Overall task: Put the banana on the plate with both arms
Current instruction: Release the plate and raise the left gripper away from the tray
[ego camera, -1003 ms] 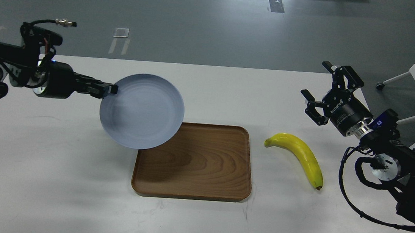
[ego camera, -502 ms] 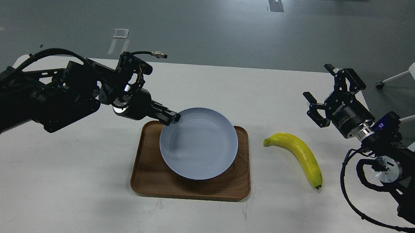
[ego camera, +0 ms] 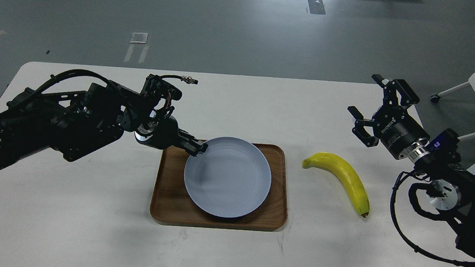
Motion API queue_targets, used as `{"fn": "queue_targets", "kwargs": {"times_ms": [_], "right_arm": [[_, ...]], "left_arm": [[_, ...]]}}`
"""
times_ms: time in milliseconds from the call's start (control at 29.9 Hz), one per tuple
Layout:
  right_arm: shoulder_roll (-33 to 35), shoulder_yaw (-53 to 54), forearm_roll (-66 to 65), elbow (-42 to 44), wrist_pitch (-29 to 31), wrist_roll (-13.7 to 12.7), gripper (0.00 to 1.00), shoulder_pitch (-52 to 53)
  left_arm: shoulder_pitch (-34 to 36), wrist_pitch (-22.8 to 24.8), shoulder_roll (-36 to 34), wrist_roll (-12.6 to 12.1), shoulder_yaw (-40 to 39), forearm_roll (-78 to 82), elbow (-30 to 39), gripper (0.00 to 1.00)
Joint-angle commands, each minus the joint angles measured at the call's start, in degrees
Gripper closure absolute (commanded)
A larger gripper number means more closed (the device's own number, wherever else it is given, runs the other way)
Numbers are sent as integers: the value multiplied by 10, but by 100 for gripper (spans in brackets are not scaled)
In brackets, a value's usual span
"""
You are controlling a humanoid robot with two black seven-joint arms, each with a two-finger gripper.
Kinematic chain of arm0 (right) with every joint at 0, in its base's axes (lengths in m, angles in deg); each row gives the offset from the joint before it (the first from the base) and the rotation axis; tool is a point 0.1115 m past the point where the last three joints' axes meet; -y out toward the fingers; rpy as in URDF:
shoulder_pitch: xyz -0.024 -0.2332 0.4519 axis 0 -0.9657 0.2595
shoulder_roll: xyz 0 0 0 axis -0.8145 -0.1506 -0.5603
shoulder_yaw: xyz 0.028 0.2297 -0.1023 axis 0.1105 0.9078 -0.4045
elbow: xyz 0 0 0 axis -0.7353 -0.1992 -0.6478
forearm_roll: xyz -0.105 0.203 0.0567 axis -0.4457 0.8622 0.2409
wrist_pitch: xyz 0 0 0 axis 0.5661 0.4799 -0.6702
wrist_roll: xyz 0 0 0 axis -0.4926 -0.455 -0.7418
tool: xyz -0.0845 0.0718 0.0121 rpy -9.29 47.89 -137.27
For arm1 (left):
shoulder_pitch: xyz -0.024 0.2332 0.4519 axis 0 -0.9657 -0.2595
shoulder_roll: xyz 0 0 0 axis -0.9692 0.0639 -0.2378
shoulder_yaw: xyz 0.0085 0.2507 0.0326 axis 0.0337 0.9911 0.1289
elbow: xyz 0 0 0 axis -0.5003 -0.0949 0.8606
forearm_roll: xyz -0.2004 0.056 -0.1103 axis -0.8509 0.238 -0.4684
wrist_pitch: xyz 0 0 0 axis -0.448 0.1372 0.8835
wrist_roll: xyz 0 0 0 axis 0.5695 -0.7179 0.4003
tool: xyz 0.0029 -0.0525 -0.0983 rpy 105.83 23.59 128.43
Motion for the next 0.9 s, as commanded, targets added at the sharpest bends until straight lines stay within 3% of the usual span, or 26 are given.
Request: {"fn": "queue_targets", "kwargs": {"times_ms": [0,67,100,134,201,234,268,435,669,803,870], "right_arm": [[1,0,0,0,0,0,0,1],[1,0,0,-1,0,0,0,1],[1,0,0,-1,0,0,0,1],[1,0,1,0,0,0,0,1],[1,0,1,-1,0,0,0,1],[1,0,0,-1,0,0,0,1],[1,0,0,-2,0,0,0,0],[10,-1,1,-10,0,0,0,1],[47,-4,-3,-77,0,0,0,25],[80,-24,-25,-99,0,0,0,62],[115,-79,-98,-123,0,0,0,122]], "left_arm": [[-5,0,3,-12,0,-2,-7,100],[-5,0,6,-14,0,-4,-7,100],[-5,0,7,-14,0,-6,-7,96],[-5,0,8,-14,-1,-7,-7,84],[-4,0,9,-15,-2,-9,-6,37],[-4,0,9,-14,-3,-11,-6,25],[-2,0,9,-14,-4,-18,-6,4],[6,0,-2,-8,-14,-130,-5,2],[5,0,-68,-8,-82,-589,2,2],[0,0,-104,-6,-111,-715,2,2],[-11,0,-129,-5,-154,-755,2,2]]}}
